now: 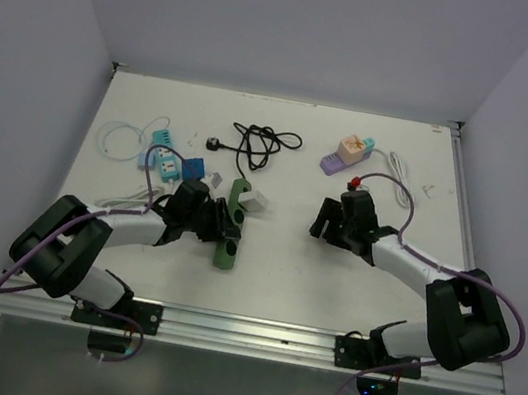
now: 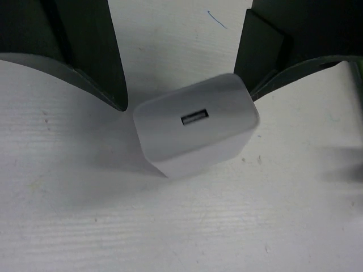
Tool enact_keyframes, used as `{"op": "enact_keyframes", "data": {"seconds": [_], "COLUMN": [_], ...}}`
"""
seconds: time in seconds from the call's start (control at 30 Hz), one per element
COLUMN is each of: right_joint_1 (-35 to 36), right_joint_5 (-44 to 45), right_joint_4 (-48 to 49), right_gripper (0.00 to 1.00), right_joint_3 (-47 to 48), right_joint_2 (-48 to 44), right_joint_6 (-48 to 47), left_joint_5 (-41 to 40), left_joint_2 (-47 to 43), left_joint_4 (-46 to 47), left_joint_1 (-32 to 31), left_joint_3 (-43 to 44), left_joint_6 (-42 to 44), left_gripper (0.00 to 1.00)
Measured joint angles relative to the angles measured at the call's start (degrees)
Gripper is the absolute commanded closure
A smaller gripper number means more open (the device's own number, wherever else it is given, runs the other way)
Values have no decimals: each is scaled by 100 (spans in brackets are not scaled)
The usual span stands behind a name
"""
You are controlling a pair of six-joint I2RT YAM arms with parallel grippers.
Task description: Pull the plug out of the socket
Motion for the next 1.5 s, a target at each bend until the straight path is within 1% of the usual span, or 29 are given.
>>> {"op": "enact_keyframes", "data": {"seconds": [0.13, 0.27, 0.43, 0.67, 0.73, 0.83, 0.97, 1.1, 1.23, 1.5], "right_joint_1": [0, 0, 0, 59, 136, 326, 658, 901, 962, 1062], "right_joint_5": [-26, -129, -308, -894, -1032, -1152, -1167, -1172, -1215, -1360], "right_joint_4": [-361, -522, -776, -811, -658, -308, 31, 391, 748, 1189], "right_gripper": [20, 19, 15, 10, 6, 3, 1, 1, 1, 2], "right_joint_3": [-83, -83, -52, 437, 634, 935, 1268, 1493, 1513, 1827], "right_joint_2": [-264, -638, -970, -1012, -876, -476, 175, 837, 1335, 1862], "right_joint_6": [-26, -48, -46, 205, 382, 721, 1165, 1539, 1845, 2031], "left_joint_5": [68, 118, 162, 201, 203, 203, 203, 203, 203, 254], "left_joint_2": [46, 81, 105, 122, 122, 122, 122, 122, 125, 177], "left_joint_4": [59, 114, 146, 170, 170, 170, 170, 170, 170, 249], "left_joint_1": [-15, -20, -28, -81, -94, -98, -98, -103, -103, -136], "left_joint_3": [0, 0, 0, 0, 0, 0, 0, 0, 0, 0], "left_joint_6": [0, -2, 0, 4, 7, 11, 11, 11, 11, 11], "left_gripper": [100, 100, 100, 100, 100, 100, 100, 100, 100, 100]}}
